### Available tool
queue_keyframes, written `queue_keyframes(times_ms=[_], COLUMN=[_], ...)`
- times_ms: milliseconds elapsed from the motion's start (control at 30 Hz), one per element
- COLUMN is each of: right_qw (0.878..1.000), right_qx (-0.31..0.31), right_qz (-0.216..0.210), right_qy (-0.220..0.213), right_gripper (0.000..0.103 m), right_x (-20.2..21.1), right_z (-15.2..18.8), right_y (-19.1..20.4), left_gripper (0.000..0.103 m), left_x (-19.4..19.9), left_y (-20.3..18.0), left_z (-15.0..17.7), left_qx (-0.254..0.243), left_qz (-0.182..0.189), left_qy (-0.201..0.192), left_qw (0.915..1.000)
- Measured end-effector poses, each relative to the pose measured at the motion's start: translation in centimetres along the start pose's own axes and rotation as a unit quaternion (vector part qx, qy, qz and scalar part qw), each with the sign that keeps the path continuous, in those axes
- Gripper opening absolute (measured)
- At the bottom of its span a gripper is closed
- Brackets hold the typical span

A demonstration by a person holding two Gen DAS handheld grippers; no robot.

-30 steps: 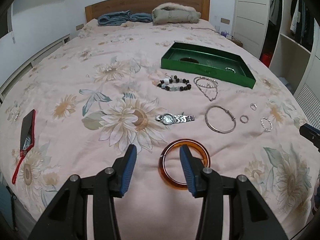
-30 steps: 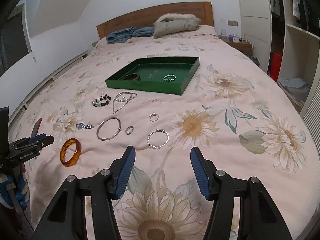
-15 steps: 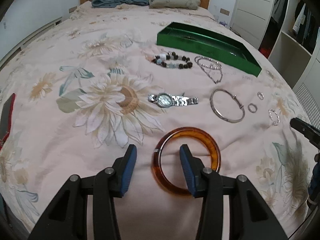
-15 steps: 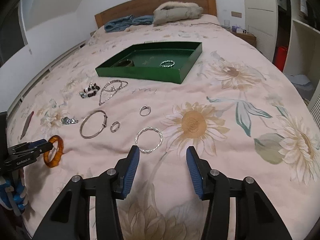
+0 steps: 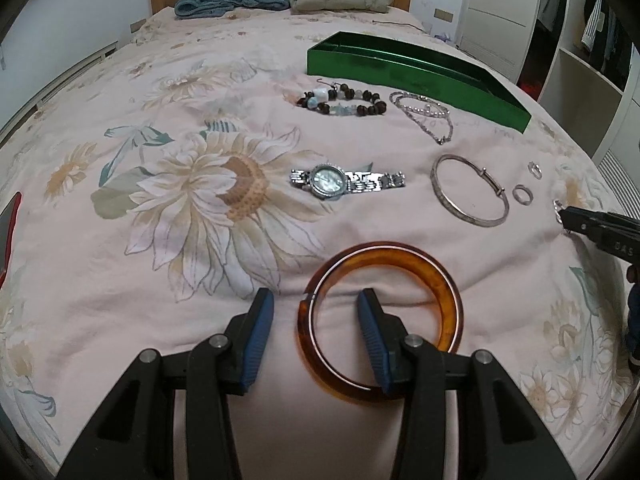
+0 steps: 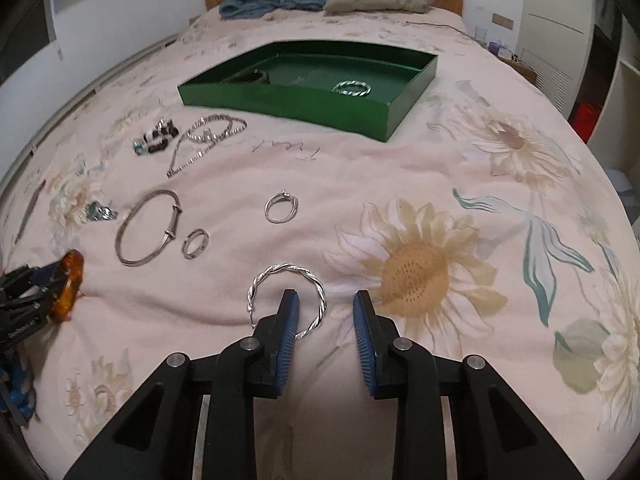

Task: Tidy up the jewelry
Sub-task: 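Grasp the amber bangle with the left tool while the right tool grasps another twisted silver hoop, then lift and carry the amber bangle and hoop over the green tray with both tools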

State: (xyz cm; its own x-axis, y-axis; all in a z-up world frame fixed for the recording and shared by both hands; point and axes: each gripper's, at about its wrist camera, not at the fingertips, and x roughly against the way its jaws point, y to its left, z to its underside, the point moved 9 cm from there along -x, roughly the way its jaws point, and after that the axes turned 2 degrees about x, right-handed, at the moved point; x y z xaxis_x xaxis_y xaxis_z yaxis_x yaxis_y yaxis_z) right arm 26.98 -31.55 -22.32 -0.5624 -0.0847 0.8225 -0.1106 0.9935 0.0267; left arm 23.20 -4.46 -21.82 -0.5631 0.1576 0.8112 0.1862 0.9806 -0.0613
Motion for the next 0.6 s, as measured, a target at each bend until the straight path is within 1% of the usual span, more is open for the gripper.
queue_keyframes(times_ms=[233, 367, 500, 600], right_qw=[0.997, 0.994, 0.994, 0.994], right_qx=[0.06, 0.089, 0.09, 0.084], right_qz=[0.023, 0.043, 0.058, 0.068], right_qy=[0.045, 0.05, 0.038, 0.032], right_gripper=[0.028, 0.024, 0.017, 0.011], right_x=[-1.6, -1.7, -1.3, -0.9], right_z=[-0.3, -0.3, -0.1, 0.1], right_y=[0.6, 1.0, 0.8, 0.6], left_gripper=[0.041, 0.038, 0.027, 0.022], left_x=[-0.3, -0.2, -0.1, 0.0], left_y=[-0.3, -0.4, -0.6, -1.0], left_z=[-0.1, -0.1, -0.2, -0.3], left_qx=[-0.007, -0.01, -0.019, -0.031], left_qz=[-0.006, -0.009, -0.016, -0.034], left_qy=[-0.014, -0.018, -0.017, -0.015], left_qw=[0.9999, 0.9997, 0.9995, 0.9988])
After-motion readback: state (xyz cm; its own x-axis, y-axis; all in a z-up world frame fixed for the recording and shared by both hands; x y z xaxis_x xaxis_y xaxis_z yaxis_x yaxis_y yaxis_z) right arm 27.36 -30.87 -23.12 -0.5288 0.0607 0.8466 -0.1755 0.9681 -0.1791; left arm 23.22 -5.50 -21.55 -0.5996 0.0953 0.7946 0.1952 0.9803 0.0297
